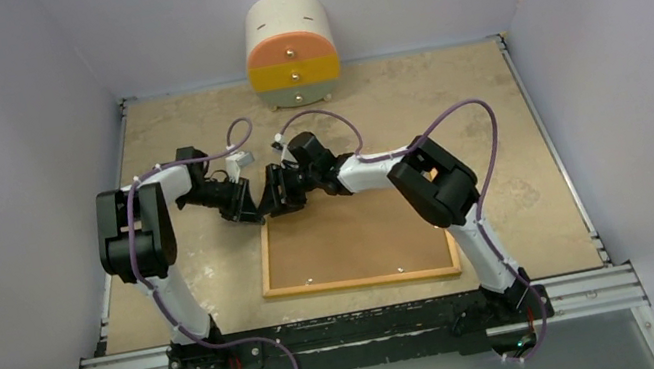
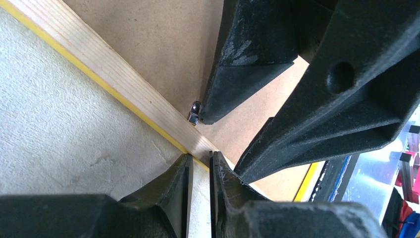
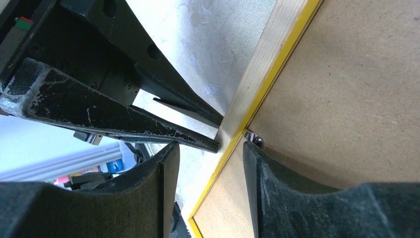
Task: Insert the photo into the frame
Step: Install the photo frame at the center of the board.
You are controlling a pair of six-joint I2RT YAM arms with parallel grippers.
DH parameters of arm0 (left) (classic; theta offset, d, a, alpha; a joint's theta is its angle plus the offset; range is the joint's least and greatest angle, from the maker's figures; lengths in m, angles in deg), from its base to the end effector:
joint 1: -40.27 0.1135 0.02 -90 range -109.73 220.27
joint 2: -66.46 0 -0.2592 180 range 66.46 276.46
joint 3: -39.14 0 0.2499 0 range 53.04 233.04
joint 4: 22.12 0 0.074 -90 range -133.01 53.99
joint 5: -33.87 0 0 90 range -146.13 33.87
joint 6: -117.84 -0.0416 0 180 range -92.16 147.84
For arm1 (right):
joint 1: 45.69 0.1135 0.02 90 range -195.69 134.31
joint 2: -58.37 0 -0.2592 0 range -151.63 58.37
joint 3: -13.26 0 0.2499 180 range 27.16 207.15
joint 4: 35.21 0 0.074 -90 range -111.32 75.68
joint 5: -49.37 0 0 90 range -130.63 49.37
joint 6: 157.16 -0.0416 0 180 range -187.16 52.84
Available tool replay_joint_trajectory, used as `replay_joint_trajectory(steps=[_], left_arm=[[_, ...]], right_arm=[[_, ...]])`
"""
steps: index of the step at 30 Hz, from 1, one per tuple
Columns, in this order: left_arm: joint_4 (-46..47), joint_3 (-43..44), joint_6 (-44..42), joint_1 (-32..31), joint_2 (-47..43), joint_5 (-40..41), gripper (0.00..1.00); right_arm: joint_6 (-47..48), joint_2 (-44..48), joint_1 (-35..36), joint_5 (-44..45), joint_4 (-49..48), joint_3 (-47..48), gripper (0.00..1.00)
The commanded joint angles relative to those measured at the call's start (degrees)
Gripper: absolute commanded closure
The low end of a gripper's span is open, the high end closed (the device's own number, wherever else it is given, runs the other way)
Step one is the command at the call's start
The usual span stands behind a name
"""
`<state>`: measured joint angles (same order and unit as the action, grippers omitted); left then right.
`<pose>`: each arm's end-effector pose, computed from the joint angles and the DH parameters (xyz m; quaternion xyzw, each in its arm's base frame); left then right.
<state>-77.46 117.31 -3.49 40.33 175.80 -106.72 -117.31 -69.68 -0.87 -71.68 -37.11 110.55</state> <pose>0.3258 -0.0318 0.1285 0.2561 0.8668 -0.4037 0.1420 0.3328 0.3610 0.1369 -0.0974 0.8350 0.5169 0.1613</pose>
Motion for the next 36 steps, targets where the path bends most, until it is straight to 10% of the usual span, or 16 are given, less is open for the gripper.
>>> replay_joint_trajectory(steps=[1,22,36], left_arm=[[0.78,-1.82,-4.50,-0.81,0.44,3.15,1.00],[-2.91,0.86,-6.40,-0.05,-1.07,2.49,1.00],[-1.31,-1.16,-6.73,-0.05,0.17,3.09,1.00]], right_arm=[[-0.96,-1.74,0.40,1.49,-0.35,0.39,0.47],[1.02,14.91,-9.41,4.55,4.92,-10.66,0.31],[6.33,8.65,-10.89,15.49,11.76,-3.51,0.42]])
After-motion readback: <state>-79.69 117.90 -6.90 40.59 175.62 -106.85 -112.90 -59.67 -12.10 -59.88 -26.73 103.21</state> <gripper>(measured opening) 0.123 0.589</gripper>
